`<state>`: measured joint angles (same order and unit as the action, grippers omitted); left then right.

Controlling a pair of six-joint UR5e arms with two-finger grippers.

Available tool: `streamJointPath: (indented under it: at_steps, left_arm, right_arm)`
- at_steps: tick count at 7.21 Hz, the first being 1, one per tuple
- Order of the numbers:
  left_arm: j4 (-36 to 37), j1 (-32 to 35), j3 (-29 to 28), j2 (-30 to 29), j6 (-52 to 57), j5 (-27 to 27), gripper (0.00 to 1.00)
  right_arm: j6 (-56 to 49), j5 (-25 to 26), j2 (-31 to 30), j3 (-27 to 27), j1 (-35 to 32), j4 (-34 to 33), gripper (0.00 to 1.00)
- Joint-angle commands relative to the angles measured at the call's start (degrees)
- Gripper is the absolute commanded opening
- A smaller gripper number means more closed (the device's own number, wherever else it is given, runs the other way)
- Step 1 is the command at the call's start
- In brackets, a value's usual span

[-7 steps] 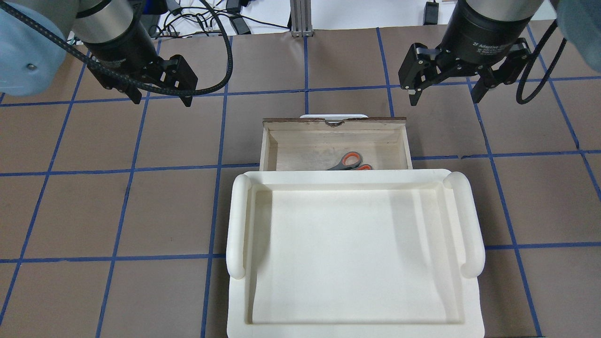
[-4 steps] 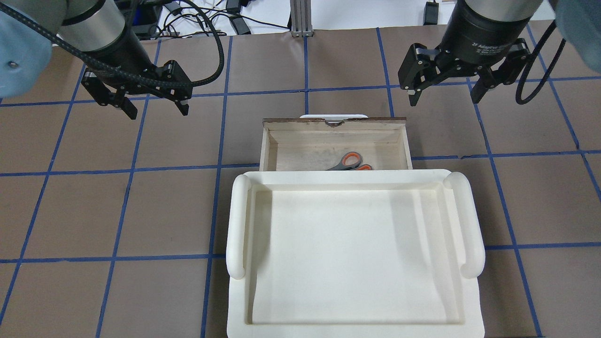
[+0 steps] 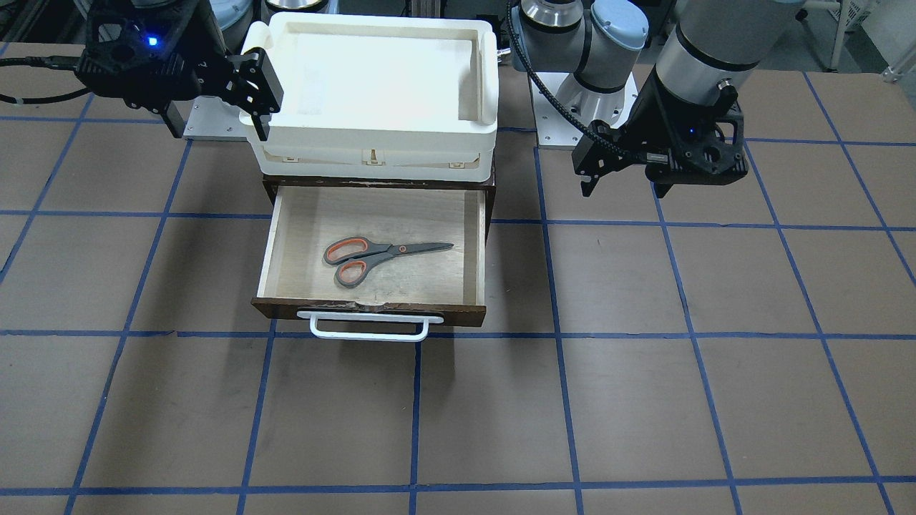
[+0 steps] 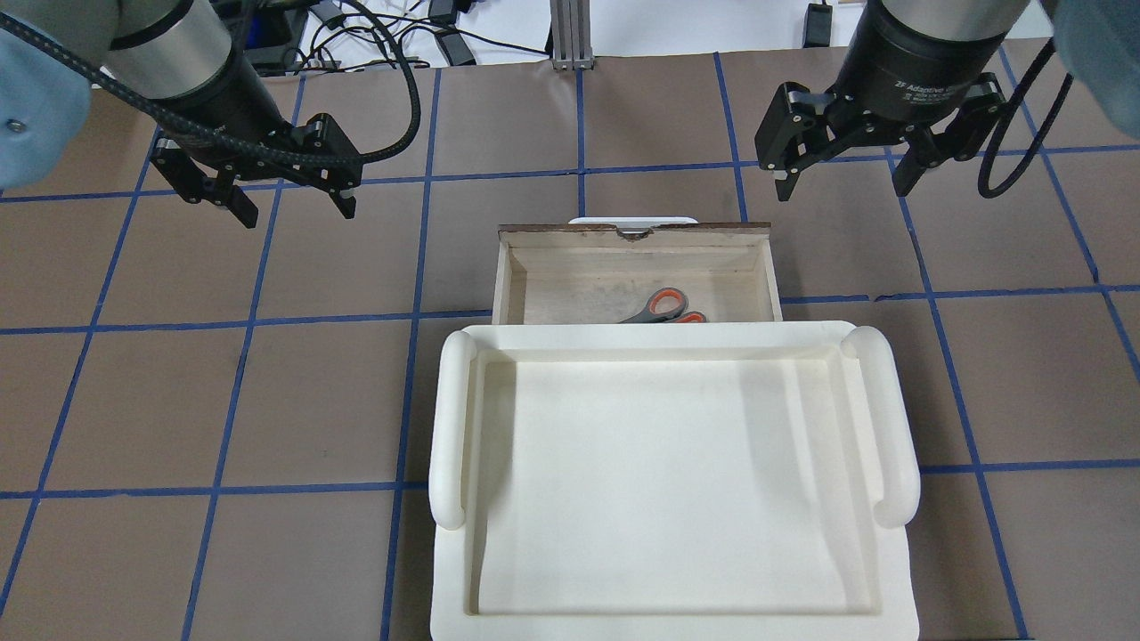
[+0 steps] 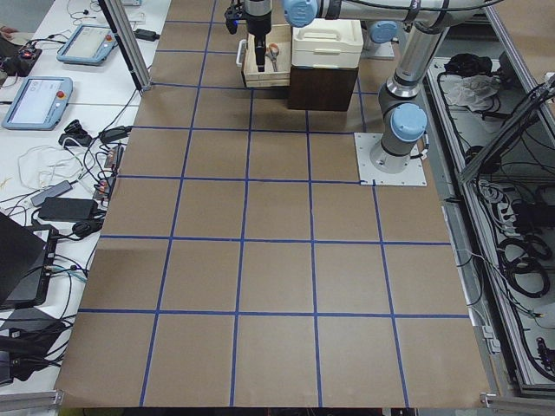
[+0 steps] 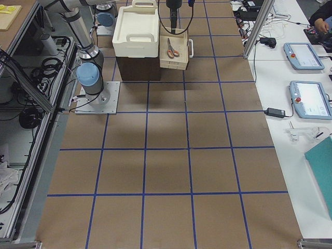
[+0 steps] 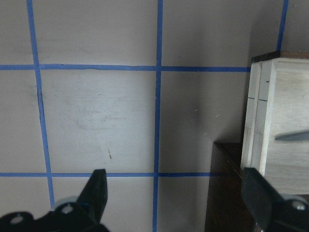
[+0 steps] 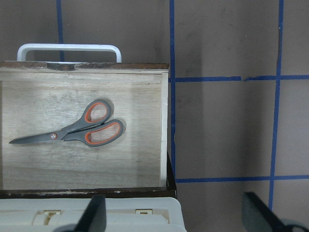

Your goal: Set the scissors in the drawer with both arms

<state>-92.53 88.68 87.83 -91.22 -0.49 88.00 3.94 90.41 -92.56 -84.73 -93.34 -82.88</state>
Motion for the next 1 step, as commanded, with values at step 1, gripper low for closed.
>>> streamJointPath:
  at_steps: [1]
  left_arm:
    - [0.0, -0.1, 0.1, 0.1, 0.2, 0.1, 1.00]
  right_arm:
    - [0.0, 0.1, 0.0, 0.0, 0.0, 0.0, 1.00]
